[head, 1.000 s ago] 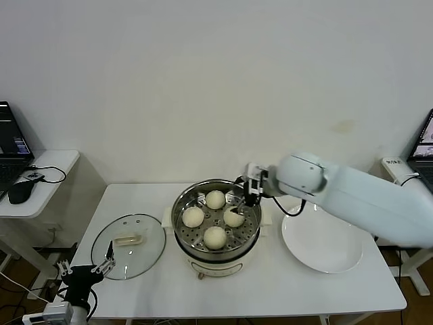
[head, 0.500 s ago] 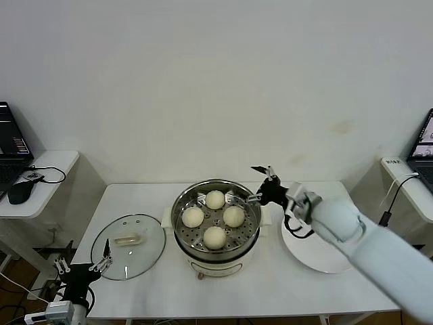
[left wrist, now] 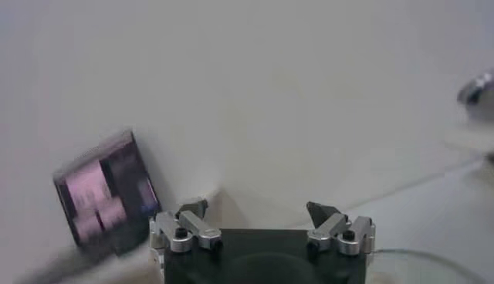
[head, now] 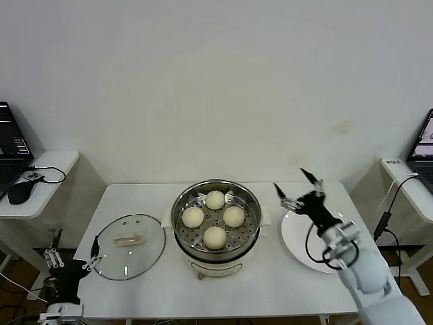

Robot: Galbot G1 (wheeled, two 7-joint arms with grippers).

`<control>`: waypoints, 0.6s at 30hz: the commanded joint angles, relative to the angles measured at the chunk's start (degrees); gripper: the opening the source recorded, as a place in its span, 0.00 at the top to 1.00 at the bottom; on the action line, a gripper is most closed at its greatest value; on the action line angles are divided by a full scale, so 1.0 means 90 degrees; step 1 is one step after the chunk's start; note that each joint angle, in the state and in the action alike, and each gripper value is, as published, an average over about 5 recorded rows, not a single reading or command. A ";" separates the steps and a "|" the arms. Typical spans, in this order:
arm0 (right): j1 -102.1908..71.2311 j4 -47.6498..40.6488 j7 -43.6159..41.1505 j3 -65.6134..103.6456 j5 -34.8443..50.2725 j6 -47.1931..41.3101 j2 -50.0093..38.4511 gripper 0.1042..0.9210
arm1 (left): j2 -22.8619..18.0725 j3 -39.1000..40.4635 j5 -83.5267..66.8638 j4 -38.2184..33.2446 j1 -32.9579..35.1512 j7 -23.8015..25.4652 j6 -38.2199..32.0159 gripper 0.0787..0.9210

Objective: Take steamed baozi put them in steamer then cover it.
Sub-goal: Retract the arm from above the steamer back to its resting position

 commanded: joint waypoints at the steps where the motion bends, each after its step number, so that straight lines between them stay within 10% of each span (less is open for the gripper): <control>1: -0.1559 0.0289 -0.0019 0.1839 -0.0274 0.0591 0.1223 0.12 | 0.0304 -0.0389 0.4474 0.0826 0.0062 0.0269 -0.0621 0.12; 18: -0.1864 0.0222 -0.0033 0.2009 -0.0499 0.0585 0.1480 0.12 | 0.0484 0.0519 0.4847 0.1662 -0.0850 0.0336 -0.0607 0.12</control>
